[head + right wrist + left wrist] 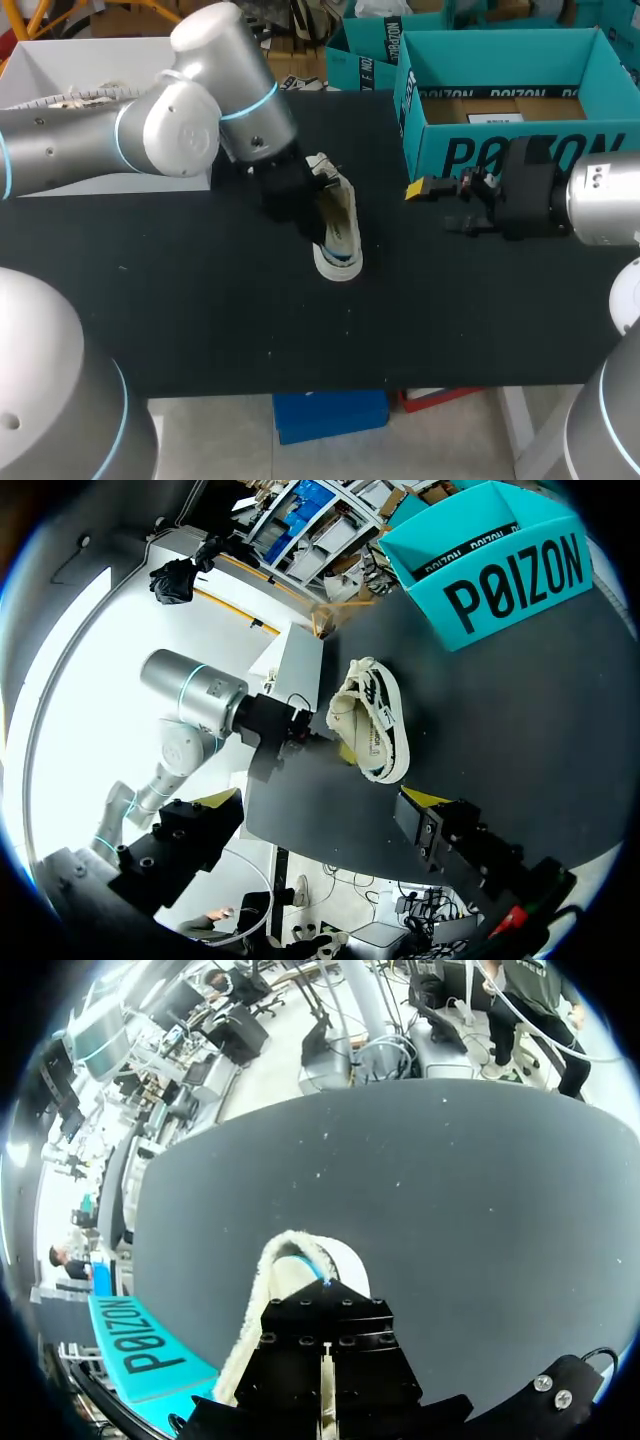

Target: Take the shoe out of the shoebox, open the shoe tongue, remove and reinsert the insole, then place the shoe into the shoebox

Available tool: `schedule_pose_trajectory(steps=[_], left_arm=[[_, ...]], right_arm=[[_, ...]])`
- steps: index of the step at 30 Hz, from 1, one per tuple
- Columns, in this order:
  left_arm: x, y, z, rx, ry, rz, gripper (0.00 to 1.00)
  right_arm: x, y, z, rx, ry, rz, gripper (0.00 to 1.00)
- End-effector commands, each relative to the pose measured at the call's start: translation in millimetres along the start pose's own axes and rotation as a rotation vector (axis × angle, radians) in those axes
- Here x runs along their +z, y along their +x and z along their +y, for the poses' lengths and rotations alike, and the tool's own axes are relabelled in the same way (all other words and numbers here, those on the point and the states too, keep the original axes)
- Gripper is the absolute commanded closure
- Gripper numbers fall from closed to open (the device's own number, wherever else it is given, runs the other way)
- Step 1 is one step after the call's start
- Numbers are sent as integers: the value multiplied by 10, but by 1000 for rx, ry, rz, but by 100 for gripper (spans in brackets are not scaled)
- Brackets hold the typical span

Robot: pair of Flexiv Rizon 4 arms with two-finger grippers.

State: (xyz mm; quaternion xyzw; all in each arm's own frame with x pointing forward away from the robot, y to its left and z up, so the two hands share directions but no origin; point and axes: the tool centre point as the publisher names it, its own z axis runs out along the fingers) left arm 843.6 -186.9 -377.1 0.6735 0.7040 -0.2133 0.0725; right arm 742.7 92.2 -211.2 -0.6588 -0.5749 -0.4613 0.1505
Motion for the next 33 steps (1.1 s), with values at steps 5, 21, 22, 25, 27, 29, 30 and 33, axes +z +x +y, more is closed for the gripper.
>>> schedule_pose_trajectory(steps=[5,21,22,25,27,29,30,33], left_arm=[[121,-80,52,7,-4,15,100],[-53,-45,39,-4,75,43,100],[-76,-47,39,1,65,48,100],[-110,-73,68,3,56,50,100],[-111,-112,77,10,45,60,100],[-99,-155,80,16,30,75,100],[-85,-174,85,23,20,83,100],[-40,-222,95,28,4,100,100]], right_arm=[[-2,-1,1,0,0,1,0],[-2,-1,1,0,0,1,0],[-2,-1,1,0,0,1,0],[-2,-1,1,0,0,1,0],[-2,-1,1,0,0,1,0],[-2,-1,1,0,0,1,0],[-2,-1,1,0,0,1,0],[-2,-1,1,0,0,1,0]])
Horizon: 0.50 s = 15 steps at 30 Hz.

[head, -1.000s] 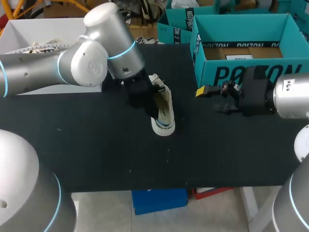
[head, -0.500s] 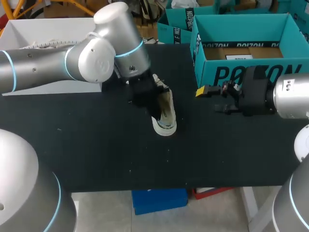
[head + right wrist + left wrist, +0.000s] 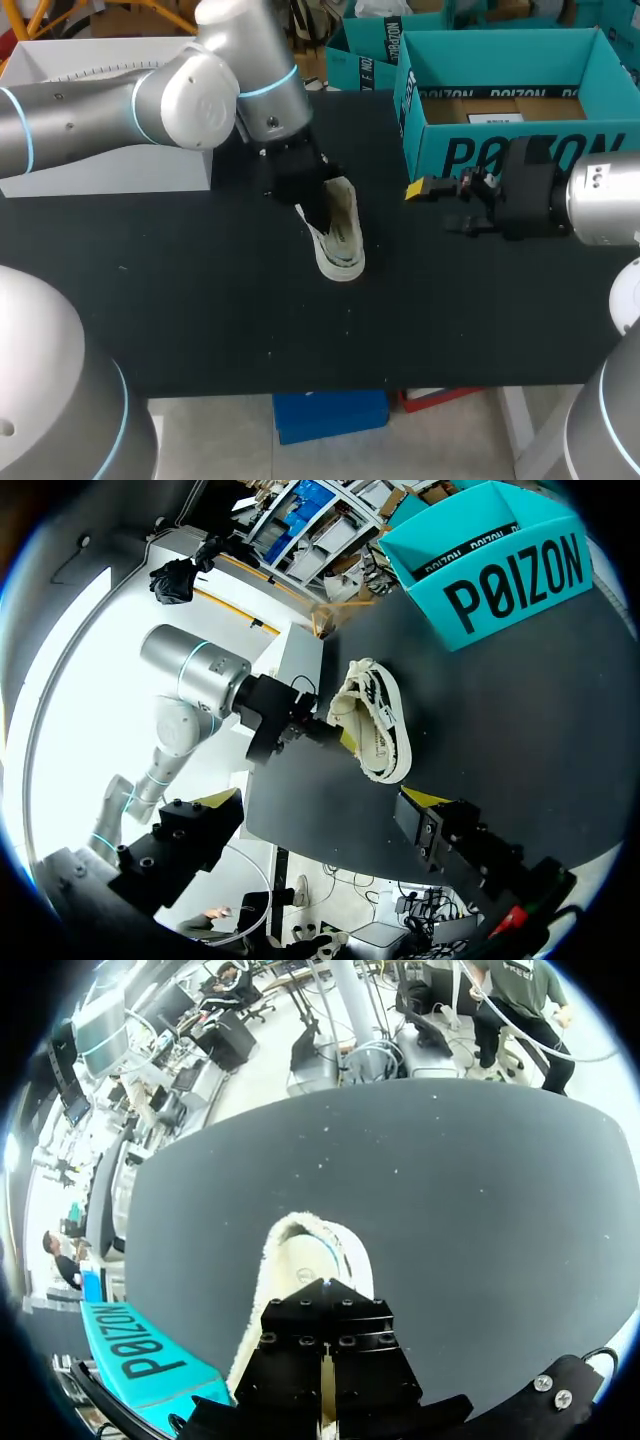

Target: Take the shoe out of the shoebox, open the shoe tongue, remove and reinsert the insole, then place the shoe into the shoebox

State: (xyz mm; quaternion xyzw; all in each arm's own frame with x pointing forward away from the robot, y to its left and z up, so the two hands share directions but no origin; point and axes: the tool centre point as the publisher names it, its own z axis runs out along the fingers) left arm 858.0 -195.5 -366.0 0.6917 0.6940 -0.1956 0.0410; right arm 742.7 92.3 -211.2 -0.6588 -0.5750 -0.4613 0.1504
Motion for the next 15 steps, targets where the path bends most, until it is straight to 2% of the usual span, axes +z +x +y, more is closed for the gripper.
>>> schedule_pose_trajectory(steps=[1,6,15], left_arm=[[59,-104,-15,1,-28,33,100],[134,-127,-11,4,-54,76,100],[338,-38,4,-11,-59,129,100]], right_arm=[[-2,-2,1,0,0,1,0],[-2,-2,1,0,0,1,0],[-2,-2,1,0,0,1,0]])
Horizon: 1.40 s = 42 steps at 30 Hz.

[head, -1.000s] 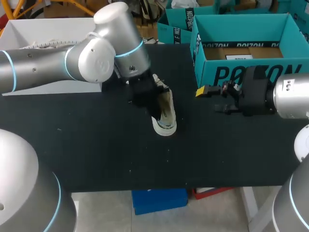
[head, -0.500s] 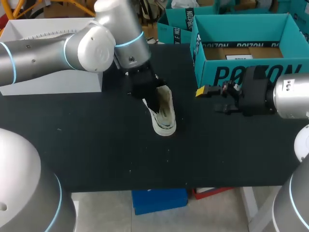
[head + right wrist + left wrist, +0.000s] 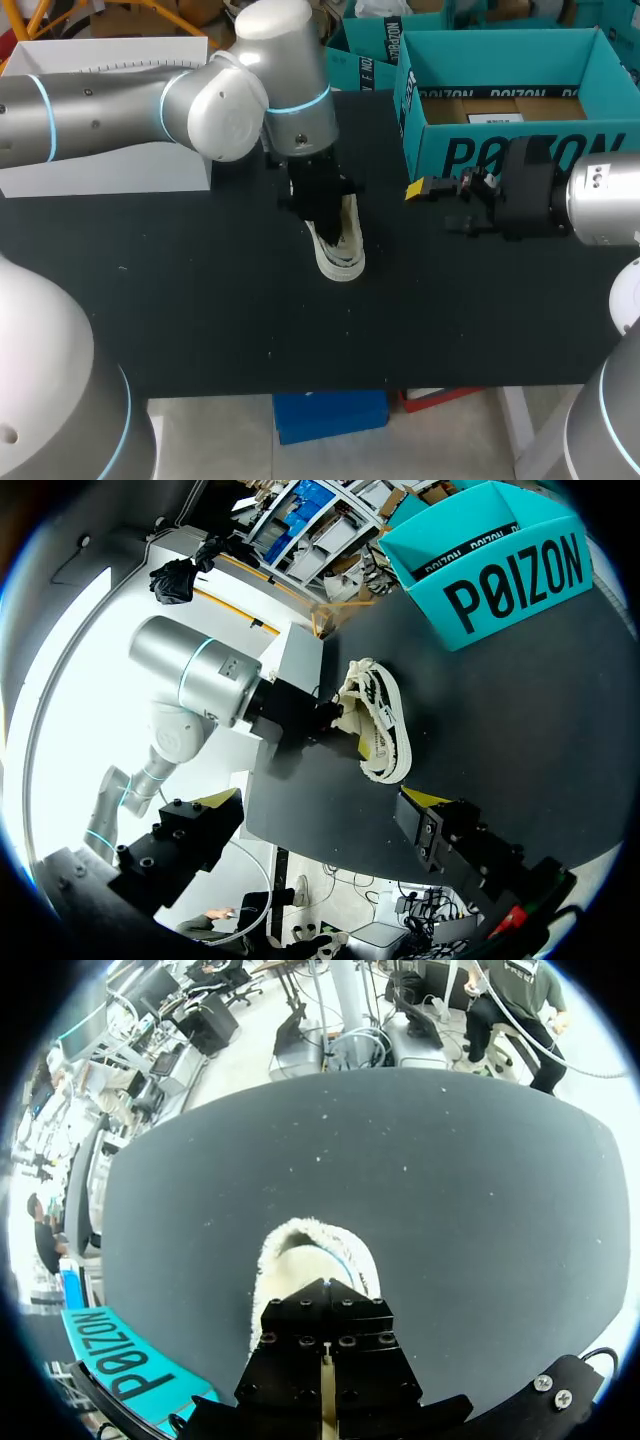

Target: Take the shoe out of the shoebox, open the shoe tongue, remove and reinsert the insole, then place the shoe into the shoebox

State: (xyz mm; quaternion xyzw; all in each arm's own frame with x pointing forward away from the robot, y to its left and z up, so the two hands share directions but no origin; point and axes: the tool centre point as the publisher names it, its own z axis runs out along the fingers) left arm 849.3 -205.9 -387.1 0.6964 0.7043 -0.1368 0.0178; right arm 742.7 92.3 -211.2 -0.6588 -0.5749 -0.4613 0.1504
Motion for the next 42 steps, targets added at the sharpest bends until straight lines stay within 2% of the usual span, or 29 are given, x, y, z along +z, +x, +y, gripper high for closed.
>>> schedule_pose_trajectory(steps=[1,18,23,28,32,34,37,38,41,42], left_arm=[[105,-22,42,1,-7,14,100],[466,-42,84,4,20,100,100],[478,-67,88,7,22,103,100],[366,-76,89,8,14,96,100],[167,-72,58,5,10,83,100],[51,-65,42,4,3,82,91],[-115,-44,28,-2,-15,81,92],[-171,-41,22,-5,-18,79,90],[-330,-20,5,-13,-32,68,68],[-375,-10,2,-16,-33,62,66]], right_arm=[[-2,-1,1,0,0,1,0],[-2,-1,1,0,0,1,0],[-2,-1,1,0,0,1,0],[-2,-1,1,0,0,1,0],[-2,-1,1,0,0,1,0],[-2,-1,1,0,0,1,0],[-2,-1,1,0,0,1,0],[-2,-1,1,0,0,1,0],[-2,-1,1,0,0,1,0],[-2,-1,1,0,0,1,0]])
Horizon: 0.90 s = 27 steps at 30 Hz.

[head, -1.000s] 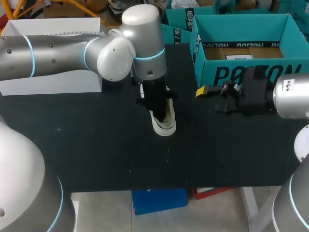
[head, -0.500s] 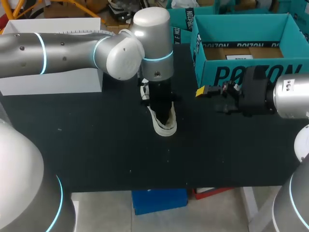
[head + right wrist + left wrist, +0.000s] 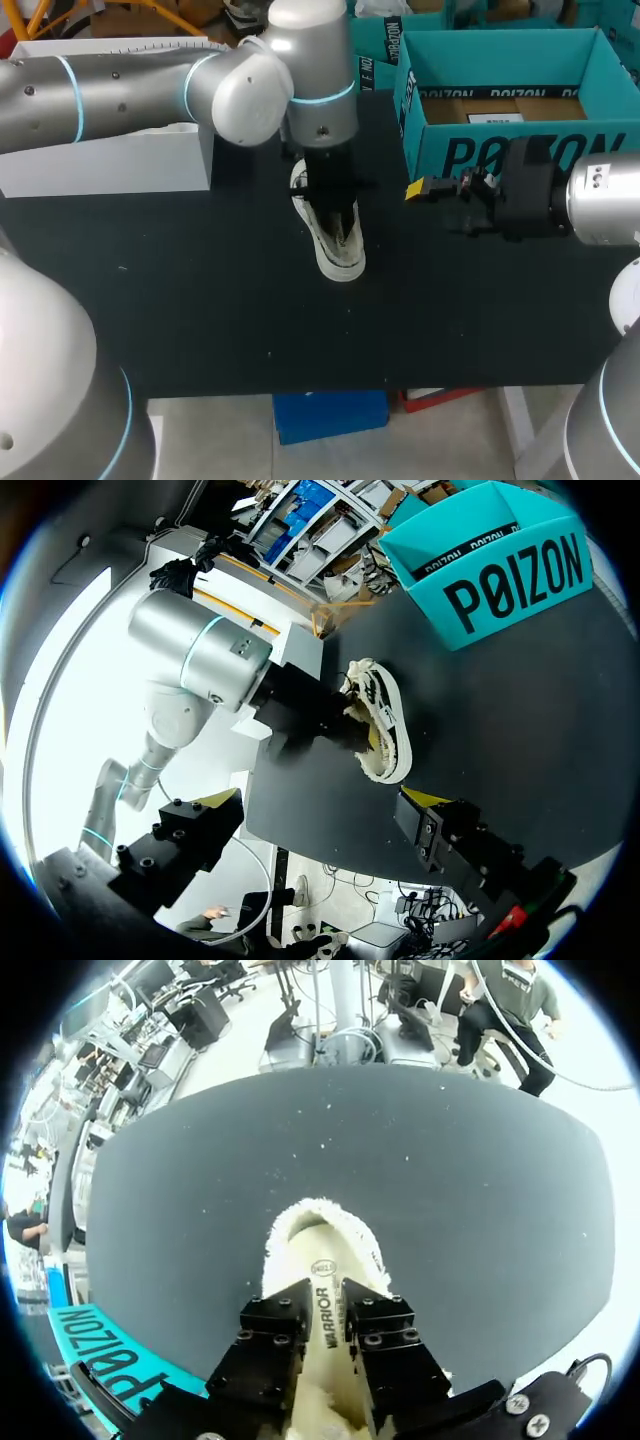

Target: Take the shoe out of the shoebox, open the shoe tongue, remove and reinsert the insole, then place the shoe into the shoebox

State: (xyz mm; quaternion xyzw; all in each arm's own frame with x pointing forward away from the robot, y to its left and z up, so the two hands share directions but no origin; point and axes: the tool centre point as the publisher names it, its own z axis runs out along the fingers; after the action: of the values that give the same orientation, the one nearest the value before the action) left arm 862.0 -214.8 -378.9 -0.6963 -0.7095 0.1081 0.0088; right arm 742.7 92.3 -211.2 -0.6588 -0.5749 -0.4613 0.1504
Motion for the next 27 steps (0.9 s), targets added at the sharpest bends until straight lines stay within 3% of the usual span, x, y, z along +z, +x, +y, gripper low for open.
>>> schedule_pose_trajectory(steps=[1,4,6,8,9,16,27], left_arm=[[-331,137,-110,-10,-31,-27,67],[-472,177,-140,-27,-10,-92,73],[-553,213,-133,-43,-15,-137,83],[-613,254,-109,-60,-5,-188,98],[-659,288,-86,-75,-5,-225,100],[-853,463,135,-173,-23,-374,100],[-913,551,594,-267,-53,-451,100]], right_arm=[[-2,-1,1,0,0,1,0],[-2,-1,1,0,0,1,0],[-2,-1,1,0,0,1,0],[-2,-1,1,0,0,1,0],[-2,-1,1,0,0,1,0],[-2,-1,1,0,0,1,0],[-2,-1,1,0,0,1,0]])
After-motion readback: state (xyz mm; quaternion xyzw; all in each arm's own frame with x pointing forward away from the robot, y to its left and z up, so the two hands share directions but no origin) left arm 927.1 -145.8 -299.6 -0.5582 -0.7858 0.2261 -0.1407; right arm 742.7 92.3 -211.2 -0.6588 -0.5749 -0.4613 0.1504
